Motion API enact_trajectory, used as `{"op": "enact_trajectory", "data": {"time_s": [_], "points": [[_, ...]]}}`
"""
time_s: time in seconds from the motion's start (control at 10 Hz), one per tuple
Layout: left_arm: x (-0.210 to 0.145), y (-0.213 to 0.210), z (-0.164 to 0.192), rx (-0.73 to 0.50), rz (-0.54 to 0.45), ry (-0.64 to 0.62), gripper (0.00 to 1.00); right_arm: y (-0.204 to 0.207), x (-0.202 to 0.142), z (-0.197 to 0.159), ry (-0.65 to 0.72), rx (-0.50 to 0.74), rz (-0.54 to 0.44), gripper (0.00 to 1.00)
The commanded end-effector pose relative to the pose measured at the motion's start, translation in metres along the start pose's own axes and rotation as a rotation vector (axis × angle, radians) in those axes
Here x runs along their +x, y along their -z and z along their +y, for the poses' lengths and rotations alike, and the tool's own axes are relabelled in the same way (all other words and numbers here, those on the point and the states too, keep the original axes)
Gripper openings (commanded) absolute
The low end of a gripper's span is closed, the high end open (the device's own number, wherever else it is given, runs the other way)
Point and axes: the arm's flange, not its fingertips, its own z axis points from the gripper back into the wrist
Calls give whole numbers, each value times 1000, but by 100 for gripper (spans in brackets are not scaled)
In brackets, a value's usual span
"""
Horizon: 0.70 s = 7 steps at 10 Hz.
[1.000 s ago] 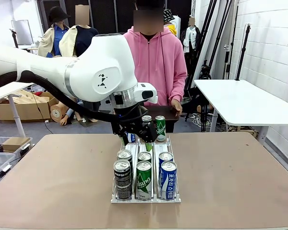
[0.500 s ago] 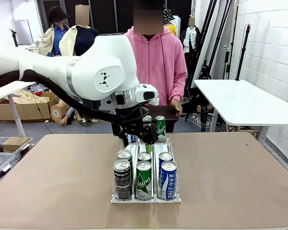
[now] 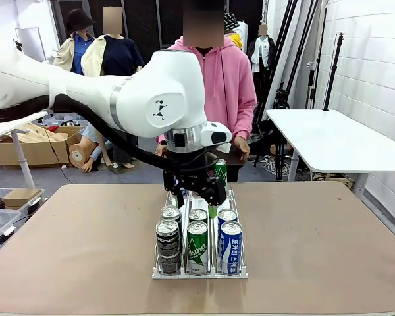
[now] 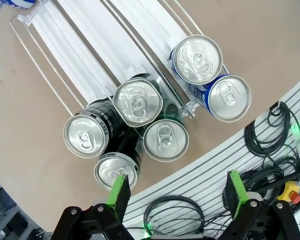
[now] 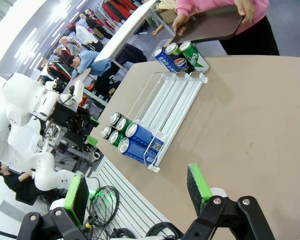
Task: Retrieve and hand over the desired beverage to the person.
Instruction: Pick up a can of the same type that the person held from the Automatic Can Dispenser.
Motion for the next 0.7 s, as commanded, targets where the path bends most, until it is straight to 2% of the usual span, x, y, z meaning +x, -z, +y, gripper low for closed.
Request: {"op": "enact_trajectory", "data": {"time_s": [0.0,0.6], "points": [[10,6,-6,30,33,-29,100,0,2,0,-4,21,-23,100],[8,30,-2,34,53,-48,100,0,2,0,-4,21,-23,100]]}}
